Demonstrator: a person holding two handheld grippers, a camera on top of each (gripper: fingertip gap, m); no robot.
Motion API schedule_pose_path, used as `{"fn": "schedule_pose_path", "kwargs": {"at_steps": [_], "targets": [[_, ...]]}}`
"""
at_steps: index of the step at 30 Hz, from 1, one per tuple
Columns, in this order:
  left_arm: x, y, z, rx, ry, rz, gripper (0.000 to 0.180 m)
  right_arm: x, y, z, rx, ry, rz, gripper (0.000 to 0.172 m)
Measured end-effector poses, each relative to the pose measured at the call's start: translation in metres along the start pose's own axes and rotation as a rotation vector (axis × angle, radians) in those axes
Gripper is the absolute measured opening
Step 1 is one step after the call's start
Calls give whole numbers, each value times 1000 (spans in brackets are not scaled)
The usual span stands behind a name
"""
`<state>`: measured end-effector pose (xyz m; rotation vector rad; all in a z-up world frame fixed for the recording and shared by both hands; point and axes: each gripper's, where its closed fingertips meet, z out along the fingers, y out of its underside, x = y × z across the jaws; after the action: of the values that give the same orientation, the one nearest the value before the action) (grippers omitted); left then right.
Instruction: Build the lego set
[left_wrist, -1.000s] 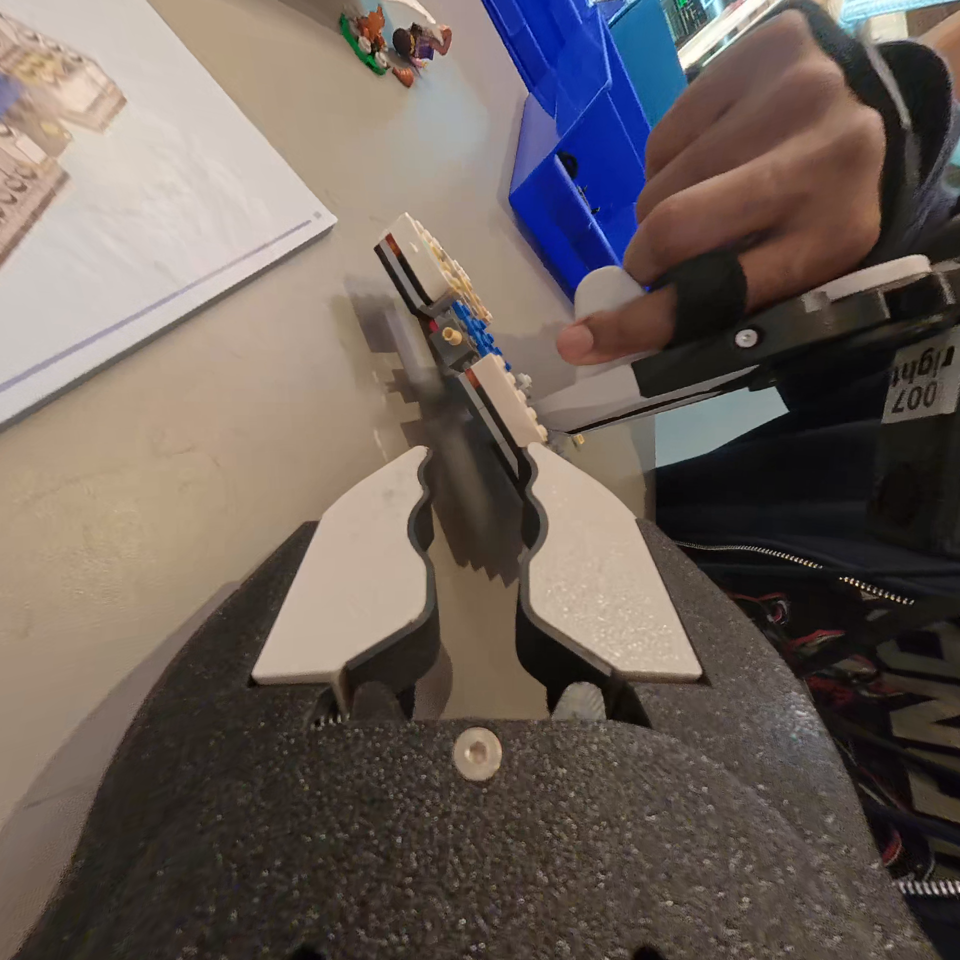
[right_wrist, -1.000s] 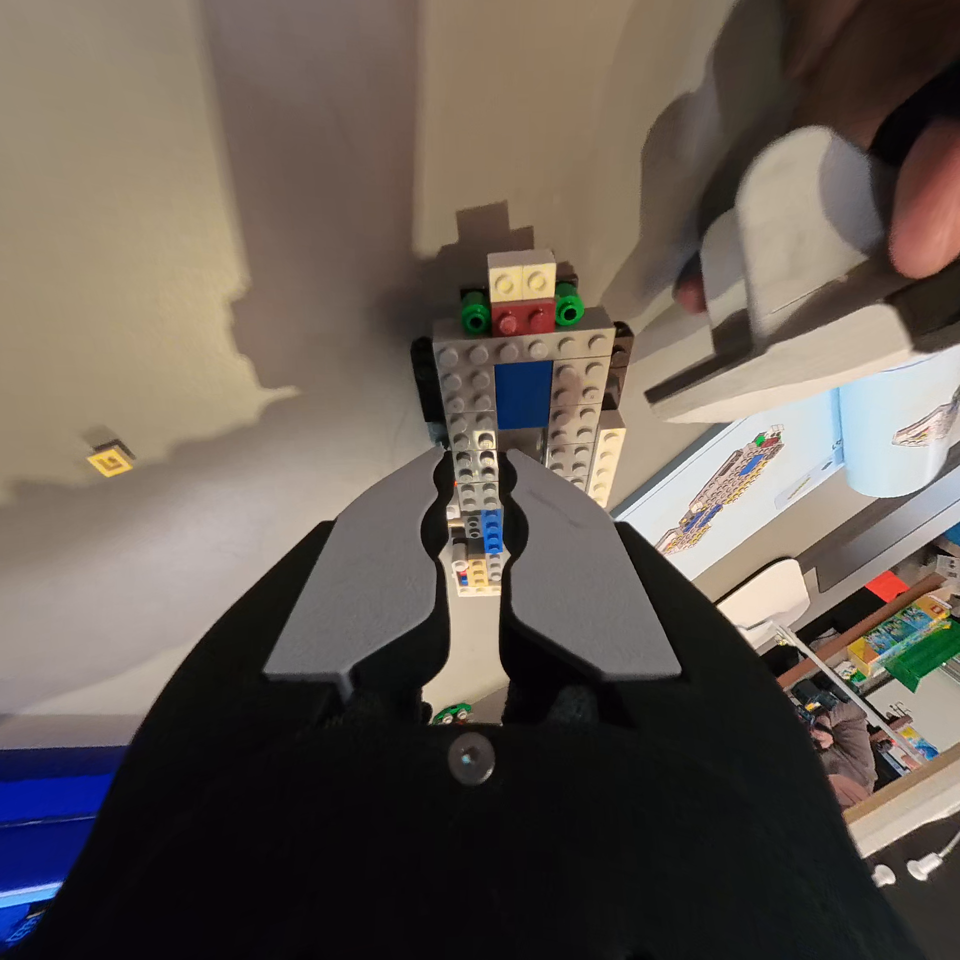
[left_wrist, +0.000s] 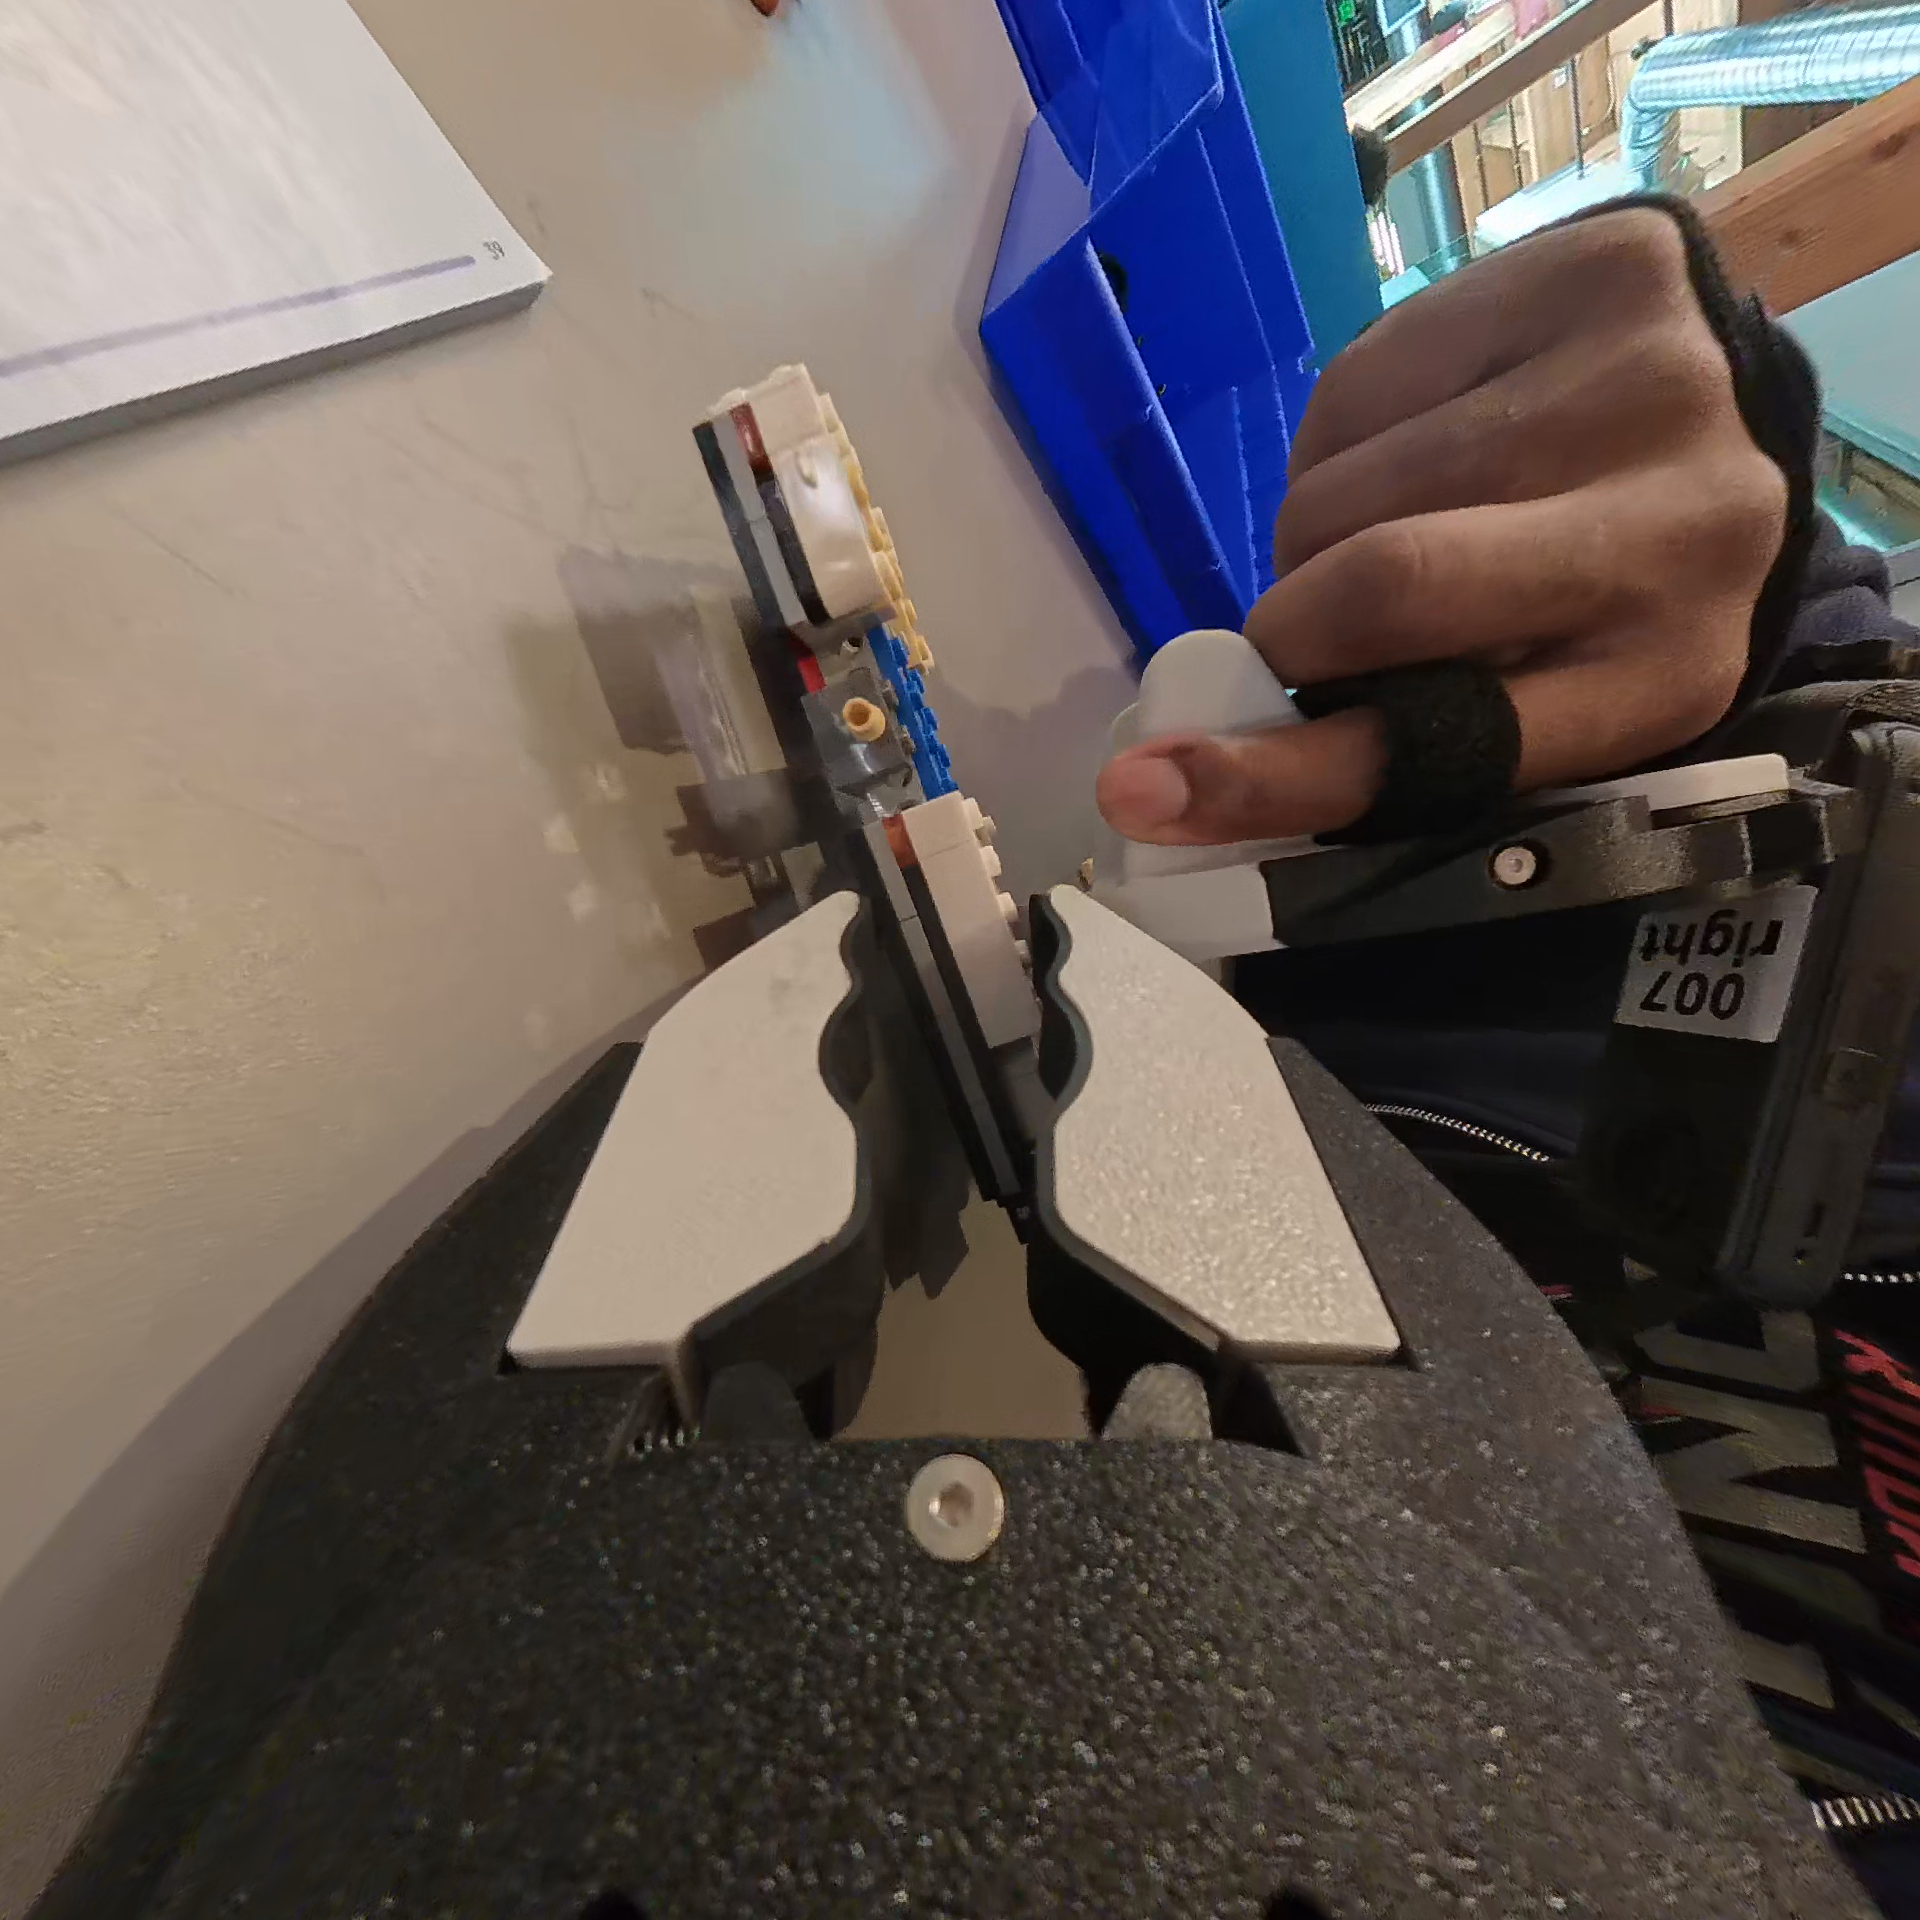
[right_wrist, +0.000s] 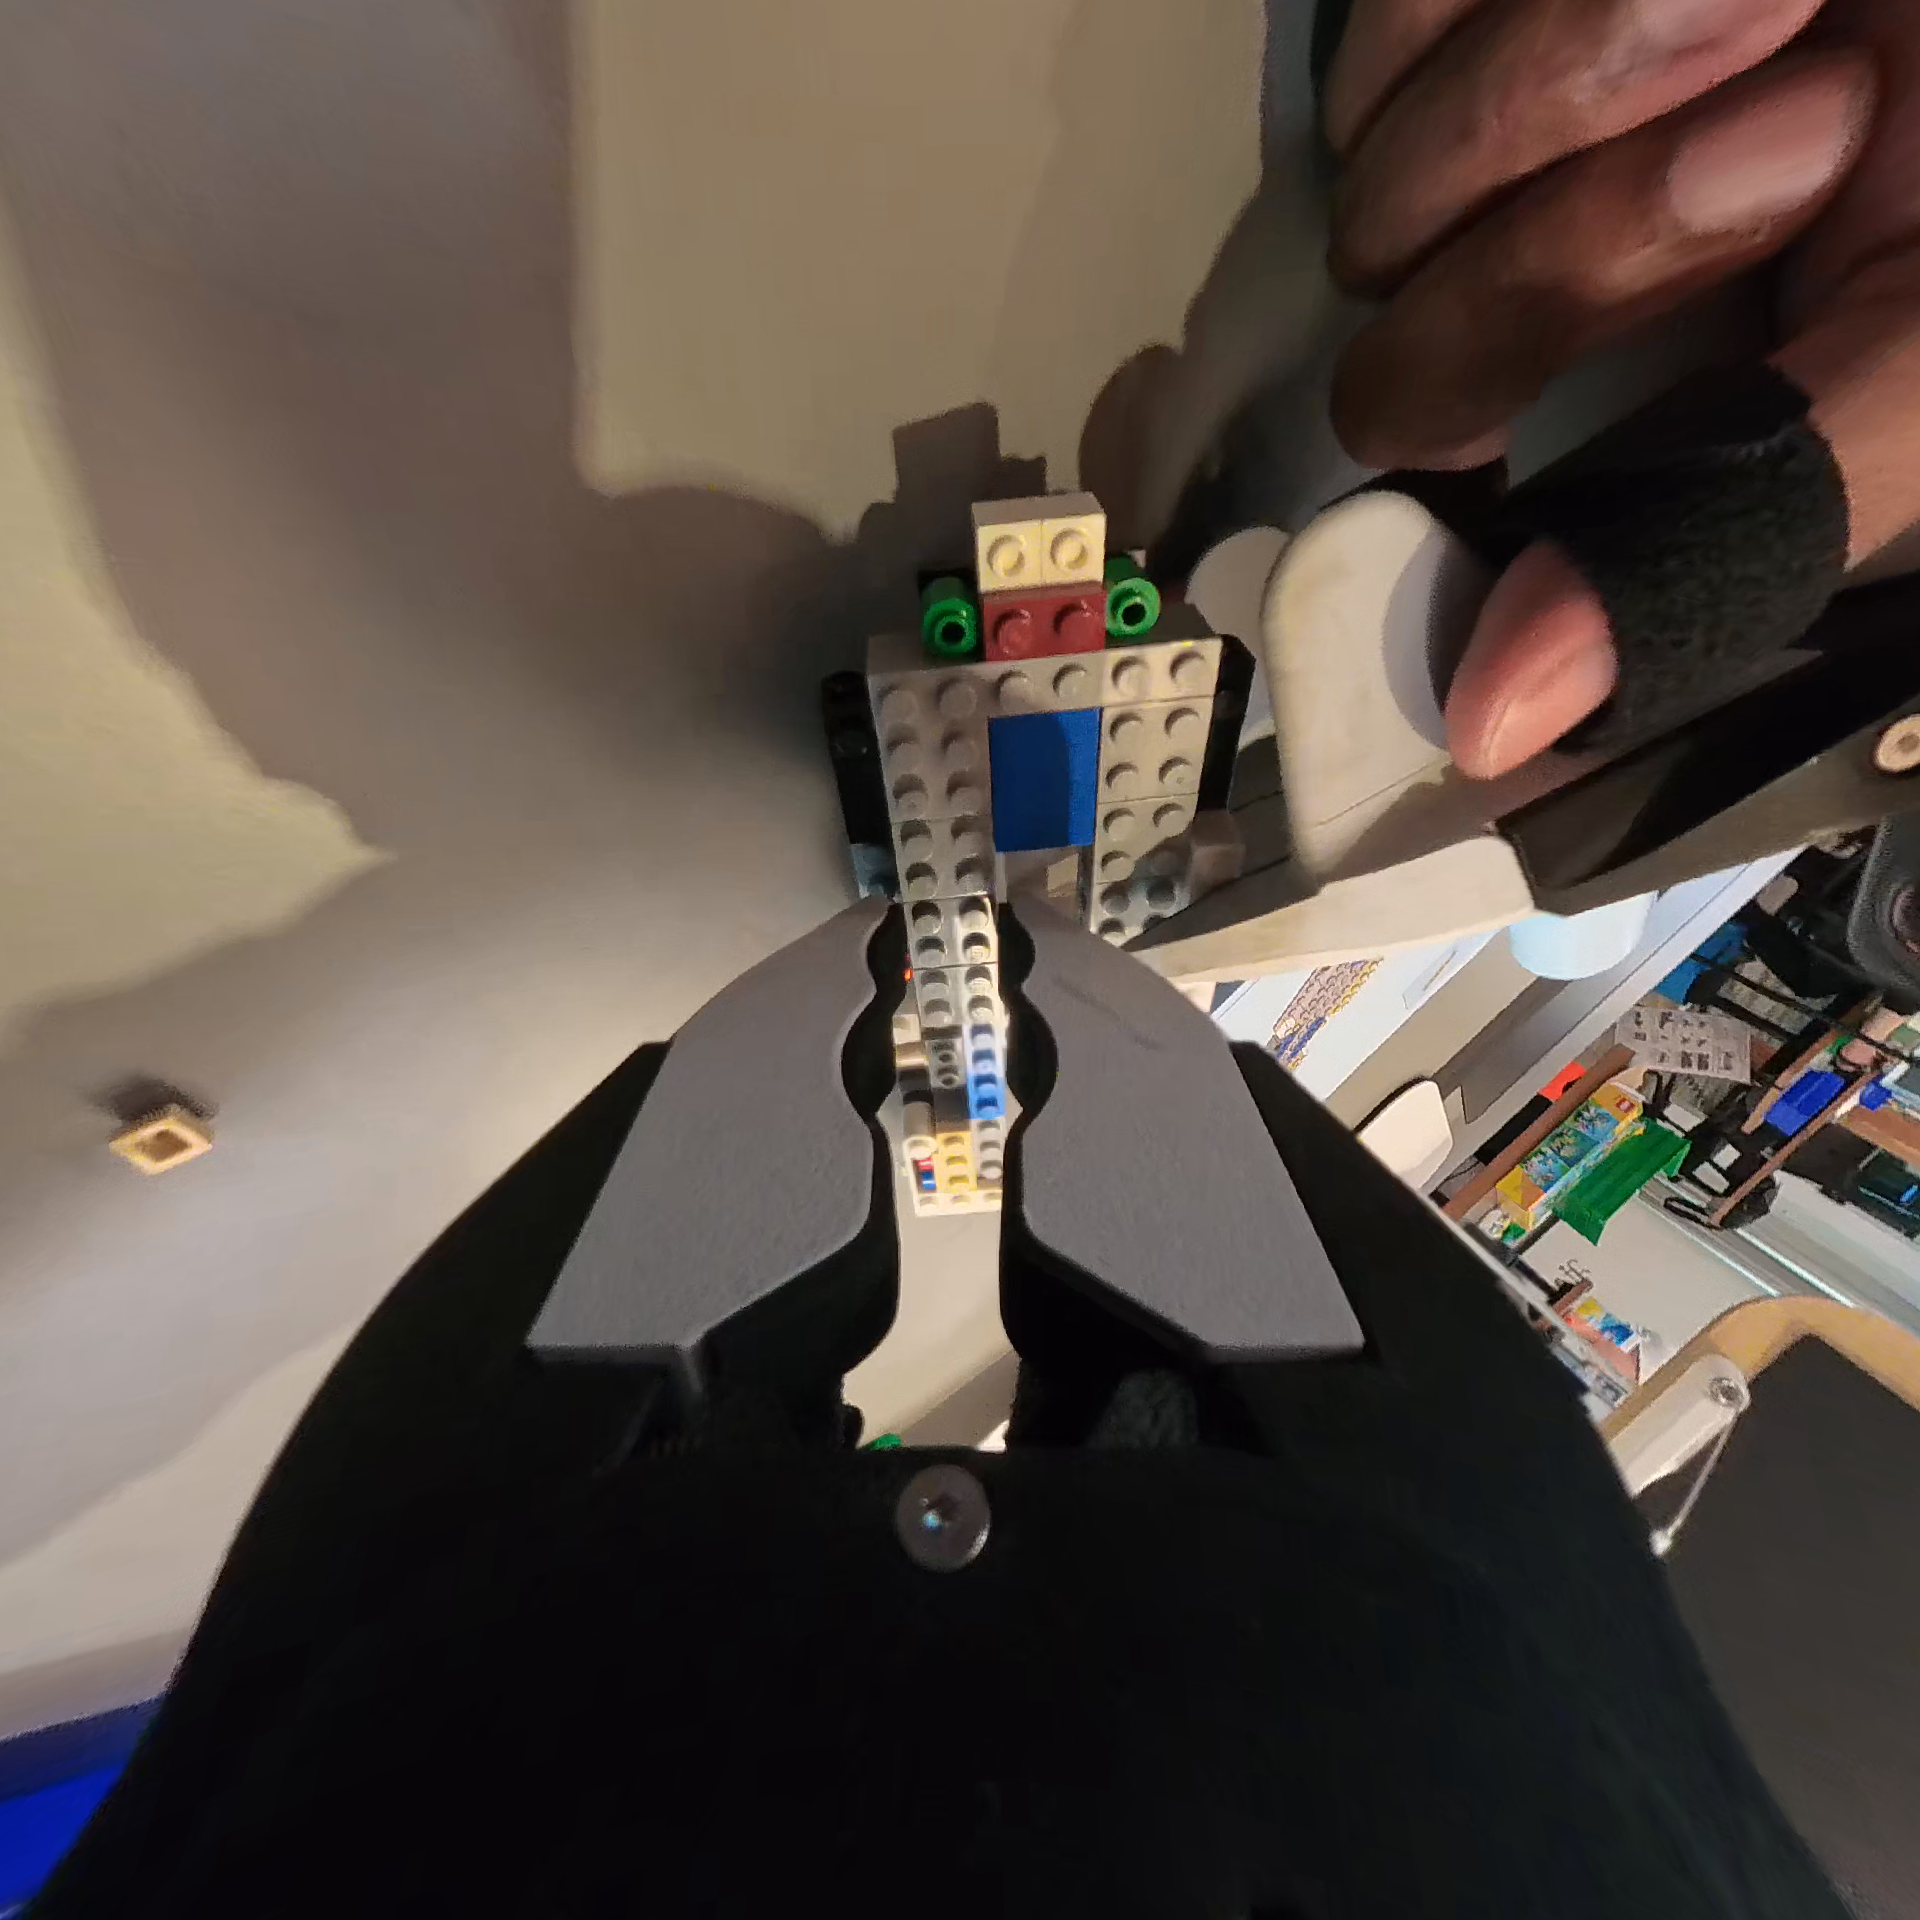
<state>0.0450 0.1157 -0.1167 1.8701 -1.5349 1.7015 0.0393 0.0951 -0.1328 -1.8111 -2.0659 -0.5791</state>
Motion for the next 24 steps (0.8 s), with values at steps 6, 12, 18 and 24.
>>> {"fn": "schedule_pose_path", "kwargs": {"at_steps": [6,12,18,24], "targets": [[-1,-5,-3,28,13,-15,25,5,7,-15,8,67,116,32],[3,-12,-8,76,69,-56,23,-5,27,-34,-4,105,489,36],[9,-22,-13,140,157,-111,23,-22,23,-36,105,175,1034,36],[25,-38,-21,258,291,-150,23,-19,5,-28,346,125,1504,37]]}}
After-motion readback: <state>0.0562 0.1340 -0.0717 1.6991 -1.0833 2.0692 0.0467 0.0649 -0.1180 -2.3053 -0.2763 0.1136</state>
